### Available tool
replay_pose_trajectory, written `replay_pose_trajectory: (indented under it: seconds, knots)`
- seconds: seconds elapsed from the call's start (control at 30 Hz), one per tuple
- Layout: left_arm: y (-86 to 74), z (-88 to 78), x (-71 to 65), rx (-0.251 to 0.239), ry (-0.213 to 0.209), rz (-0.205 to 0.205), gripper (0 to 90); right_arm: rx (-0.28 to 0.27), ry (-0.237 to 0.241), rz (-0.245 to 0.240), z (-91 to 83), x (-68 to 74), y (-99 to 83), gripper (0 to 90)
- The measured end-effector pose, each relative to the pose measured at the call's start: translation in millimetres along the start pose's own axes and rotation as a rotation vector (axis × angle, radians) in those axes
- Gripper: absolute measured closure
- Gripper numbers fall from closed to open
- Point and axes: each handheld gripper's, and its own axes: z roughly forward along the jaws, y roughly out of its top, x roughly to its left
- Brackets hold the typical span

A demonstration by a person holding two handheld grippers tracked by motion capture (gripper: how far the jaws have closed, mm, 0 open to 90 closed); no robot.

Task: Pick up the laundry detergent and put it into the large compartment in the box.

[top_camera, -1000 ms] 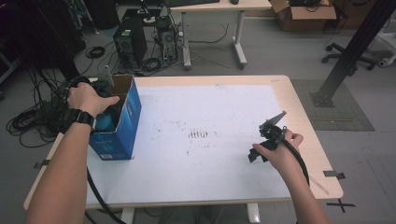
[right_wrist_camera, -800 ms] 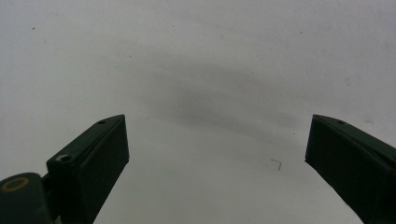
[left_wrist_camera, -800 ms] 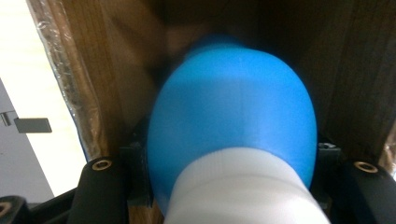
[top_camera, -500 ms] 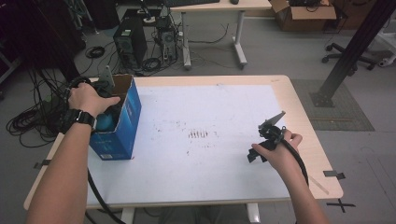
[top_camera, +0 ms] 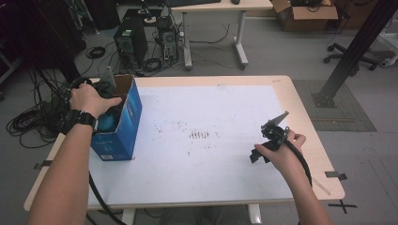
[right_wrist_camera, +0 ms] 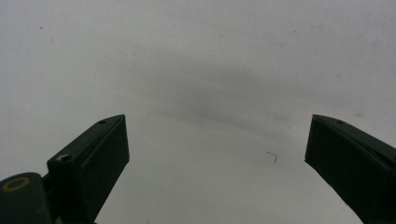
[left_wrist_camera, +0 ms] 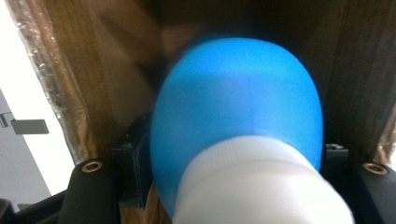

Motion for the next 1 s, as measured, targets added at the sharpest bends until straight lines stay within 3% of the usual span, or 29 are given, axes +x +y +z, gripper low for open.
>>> replay_pose_trajectory:
  seconds: [0.6, 1.0]
  knots:
    - [-3.3, -13.4, -3.6, -0.024, 0.013, 0.002, 28.1, -0.001, 0.004, 0.001, -0.9, -0.4, -1.4, 6.3]
    - [-6.6, -31.1, -10.6, -0.056, 0.022, 0.012, 27.9, -0.004, 0.007, 0.002, -1.2, 0.4, -2.5, 6.2]
